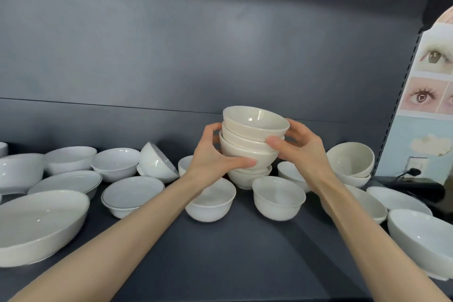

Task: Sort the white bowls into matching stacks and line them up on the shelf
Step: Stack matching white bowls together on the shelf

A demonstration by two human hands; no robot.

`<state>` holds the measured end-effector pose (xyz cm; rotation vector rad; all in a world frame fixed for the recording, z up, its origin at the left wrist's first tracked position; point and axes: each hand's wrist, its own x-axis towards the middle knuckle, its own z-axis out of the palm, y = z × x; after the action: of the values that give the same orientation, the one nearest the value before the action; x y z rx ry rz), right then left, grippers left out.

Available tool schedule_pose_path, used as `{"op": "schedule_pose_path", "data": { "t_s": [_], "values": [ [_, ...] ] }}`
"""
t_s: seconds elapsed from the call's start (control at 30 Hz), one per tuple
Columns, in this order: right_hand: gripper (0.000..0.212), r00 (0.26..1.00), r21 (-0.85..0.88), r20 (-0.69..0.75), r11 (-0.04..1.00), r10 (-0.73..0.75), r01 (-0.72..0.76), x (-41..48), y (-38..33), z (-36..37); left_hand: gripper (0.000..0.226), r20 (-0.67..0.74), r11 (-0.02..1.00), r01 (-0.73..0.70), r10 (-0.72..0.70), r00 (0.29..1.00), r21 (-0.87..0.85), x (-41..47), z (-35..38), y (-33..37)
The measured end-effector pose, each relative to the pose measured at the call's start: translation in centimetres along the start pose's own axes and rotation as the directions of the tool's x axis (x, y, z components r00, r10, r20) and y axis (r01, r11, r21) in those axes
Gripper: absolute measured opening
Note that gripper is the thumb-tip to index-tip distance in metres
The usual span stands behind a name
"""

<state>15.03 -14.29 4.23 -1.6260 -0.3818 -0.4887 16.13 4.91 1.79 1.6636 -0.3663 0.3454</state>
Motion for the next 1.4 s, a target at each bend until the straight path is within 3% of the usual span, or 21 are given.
{"op": "schedule_pose_path", "data": {
  "t_s": [0.27,0.43,0.73,1.4],
  "values": [
    [0.045,0.999,0.031,0.036,0.999,-0.024,0.023,4.6,1.7,-2.5,0.104,-0.021,1.000,-0.016,0.016,1.000,-0.002,4.5,2.5,-0.5],
    [0.052,0.998,0.052,0.056,0.998,0.032,-0.035,6.3,3.4,-2.9,0.091,-0.003,0.999,0.004,-0.004,1.000,-0.040,6.0,3.3,-1.7],
    [0.047,0.994,0.073,0.077,0.993,0.084,-0.089,7.6,5.5,-3.0,0.088,0.012,0.997,0.036,-0.036,0.999,-0.074,7.5,3.8,-3.9],
    [0.052,0.988,0.071,0.068,0.988,0.136,-0.140,7.0,8.5,-1.4,0.093,0.072,0.973,0.141,-0.156,0.985,0.183,8.1,2.6,-6.9]
  ]
}}
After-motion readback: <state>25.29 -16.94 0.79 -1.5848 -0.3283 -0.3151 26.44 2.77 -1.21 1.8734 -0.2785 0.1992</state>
